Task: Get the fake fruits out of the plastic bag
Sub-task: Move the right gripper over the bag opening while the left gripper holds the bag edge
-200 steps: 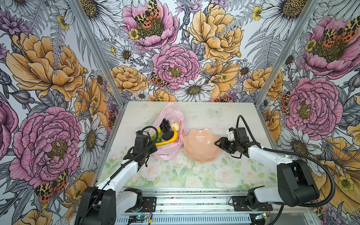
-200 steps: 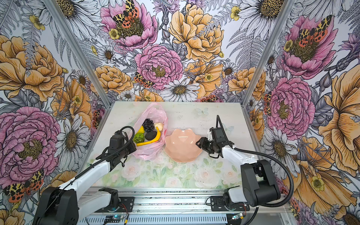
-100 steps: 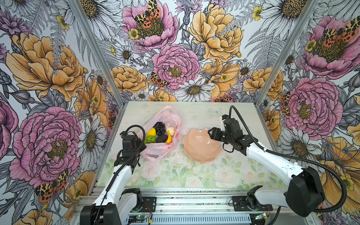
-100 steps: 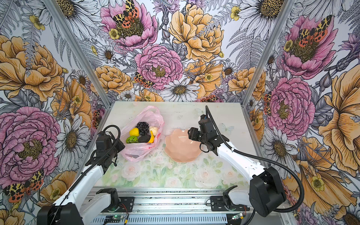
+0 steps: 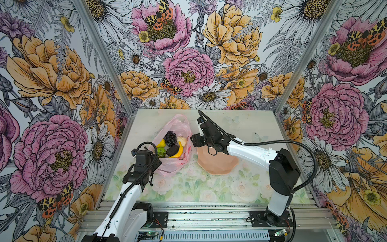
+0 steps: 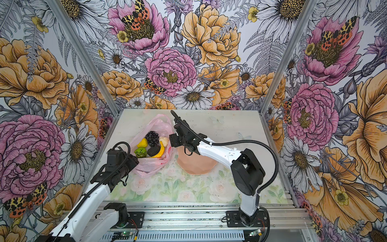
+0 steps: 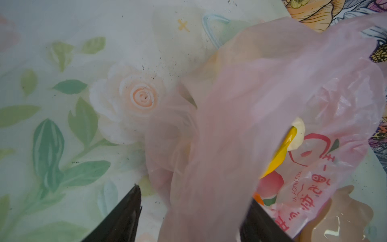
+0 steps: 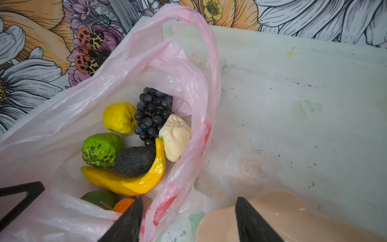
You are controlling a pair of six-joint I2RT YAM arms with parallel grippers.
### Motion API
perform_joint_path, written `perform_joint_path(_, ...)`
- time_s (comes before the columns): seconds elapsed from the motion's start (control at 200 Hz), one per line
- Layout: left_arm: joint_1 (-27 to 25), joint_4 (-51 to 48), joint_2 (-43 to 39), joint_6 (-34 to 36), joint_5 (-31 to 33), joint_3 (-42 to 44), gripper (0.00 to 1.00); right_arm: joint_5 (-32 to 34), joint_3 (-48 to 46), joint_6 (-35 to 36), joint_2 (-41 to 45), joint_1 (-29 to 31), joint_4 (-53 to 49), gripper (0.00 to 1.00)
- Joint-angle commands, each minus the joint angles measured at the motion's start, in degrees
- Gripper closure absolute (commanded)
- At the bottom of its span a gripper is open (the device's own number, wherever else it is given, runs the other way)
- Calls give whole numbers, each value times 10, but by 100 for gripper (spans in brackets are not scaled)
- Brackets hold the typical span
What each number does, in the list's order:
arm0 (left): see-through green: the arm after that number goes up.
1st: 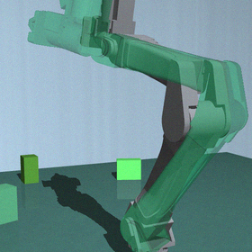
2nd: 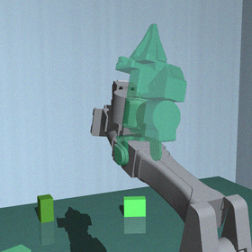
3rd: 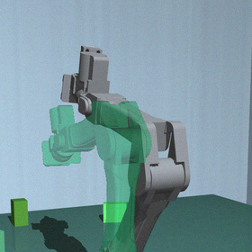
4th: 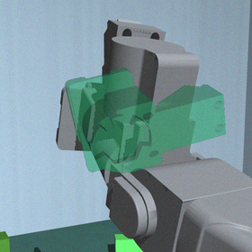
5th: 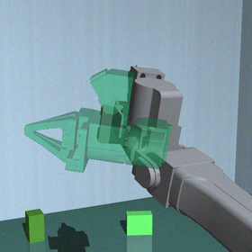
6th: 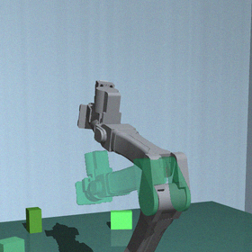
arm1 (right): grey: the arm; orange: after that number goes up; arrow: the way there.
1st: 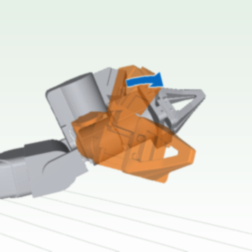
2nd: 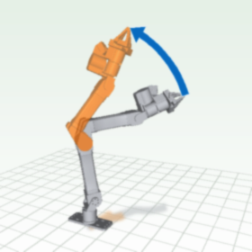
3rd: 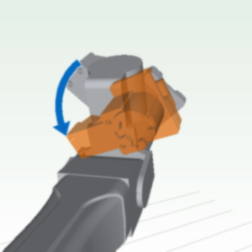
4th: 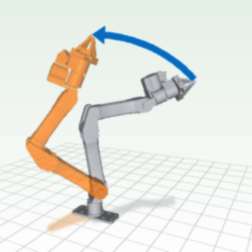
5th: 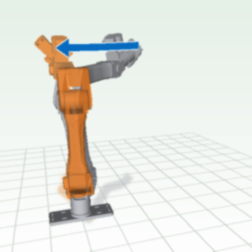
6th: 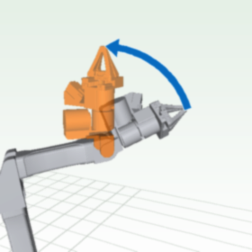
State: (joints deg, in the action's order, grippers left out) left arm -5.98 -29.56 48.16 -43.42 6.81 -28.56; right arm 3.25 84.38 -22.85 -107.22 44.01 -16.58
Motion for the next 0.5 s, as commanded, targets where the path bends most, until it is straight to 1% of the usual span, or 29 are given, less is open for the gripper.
perform_joint_path(0.0,-36,-26,9,-33,31,-22,27,-12,65,43,-52,-2,-2,26)
perform_joint_path(0.11,-65,-10,41,-41,45,-27,25,-17,116,47,-110,-5,-3,25)
perform_joint_path(0.215,-67,11,84,-36,36,-29,24,-13,161,40,-161,-16,-4,26)
perform_joint_path(0.265,-65,23,101,-33,25,-28,26,-13,188,32,-191,-24,-5,28)
perform_joint_path(0.375,-65,49,124,-30,6,-15,32,-13,235,26,-239,-33,-10,33)
perform_joint_path(0.435,-59,54,129,-26,1,-9,39,-15,261,29,-262,-35,-15,37)
perform_joint_path(0.495,-43,60,129,-21,-12,1,48,-24,285,30,-279,-36,-20,44)
